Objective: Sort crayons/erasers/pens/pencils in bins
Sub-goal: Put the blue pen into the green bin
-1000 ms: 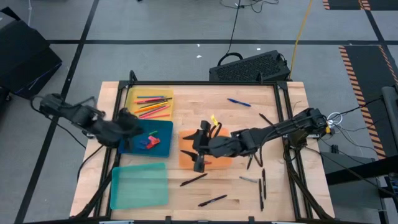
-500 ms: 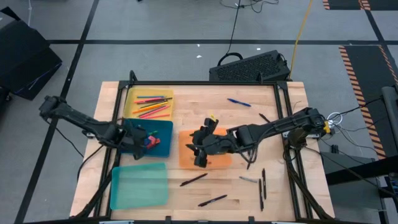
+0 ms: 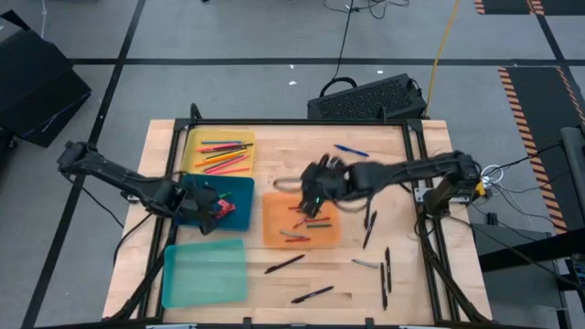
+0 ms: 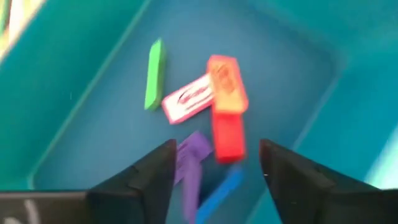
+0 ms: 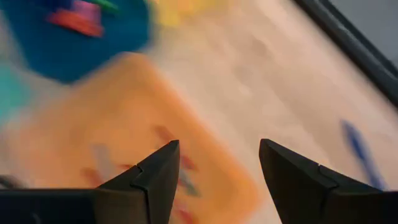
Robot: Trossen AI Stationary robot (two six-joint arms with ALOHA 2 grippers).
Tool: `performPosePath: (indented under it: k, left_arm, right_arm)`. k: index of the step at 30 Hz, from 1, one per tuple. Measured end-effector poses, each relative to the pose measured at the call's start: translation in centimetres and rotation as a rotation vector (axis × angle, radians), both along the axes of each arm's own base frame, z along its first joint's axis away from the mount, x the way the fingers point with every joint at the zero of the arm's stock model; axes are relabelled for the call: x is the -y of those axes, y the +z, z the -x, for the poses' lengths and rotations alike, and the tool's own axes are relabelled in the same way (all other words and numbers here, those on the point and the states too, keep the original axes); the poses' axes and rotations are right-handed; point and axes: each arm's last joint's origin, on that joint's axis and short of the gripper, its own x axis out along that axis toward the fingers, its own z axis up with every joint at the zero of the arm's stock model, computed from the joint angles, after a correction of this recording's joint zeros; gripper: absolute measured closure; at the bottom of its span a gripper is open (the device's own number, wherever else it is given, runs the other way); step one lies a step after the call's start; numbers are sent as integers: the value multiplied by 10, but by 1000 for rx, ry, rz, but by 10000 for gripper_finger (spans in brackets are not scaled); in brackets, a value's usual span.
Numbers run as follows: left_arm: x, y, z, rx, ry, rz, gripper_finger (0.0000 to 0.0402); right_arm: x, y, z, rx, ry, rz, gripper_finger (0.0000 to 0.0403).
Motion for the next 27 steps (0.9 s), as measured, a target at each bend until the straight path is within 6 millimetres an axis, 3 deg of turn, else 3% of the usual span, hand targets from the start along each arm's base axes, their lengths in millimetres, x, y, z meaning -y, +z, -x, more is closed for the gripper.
performPosePath:
  k: [7,15,20,27]
  left_arm:
    - [-1,50,-5,244,12,-14,139]
    - [-17,85,-7,439,188,-17,140]
    - [-31,99,-16,572,280,-5,140]
    - [-57,117,-22,707,390,-21,140]
  right_arm:
    - [80,-21,42,-211,-36,-56,188]
    - [180,-87,101,-278,-98,-176,188]
    - [217,-119,117,-267,-65,-229,188]
    - [245,-148,127,-356,8,-249,189]
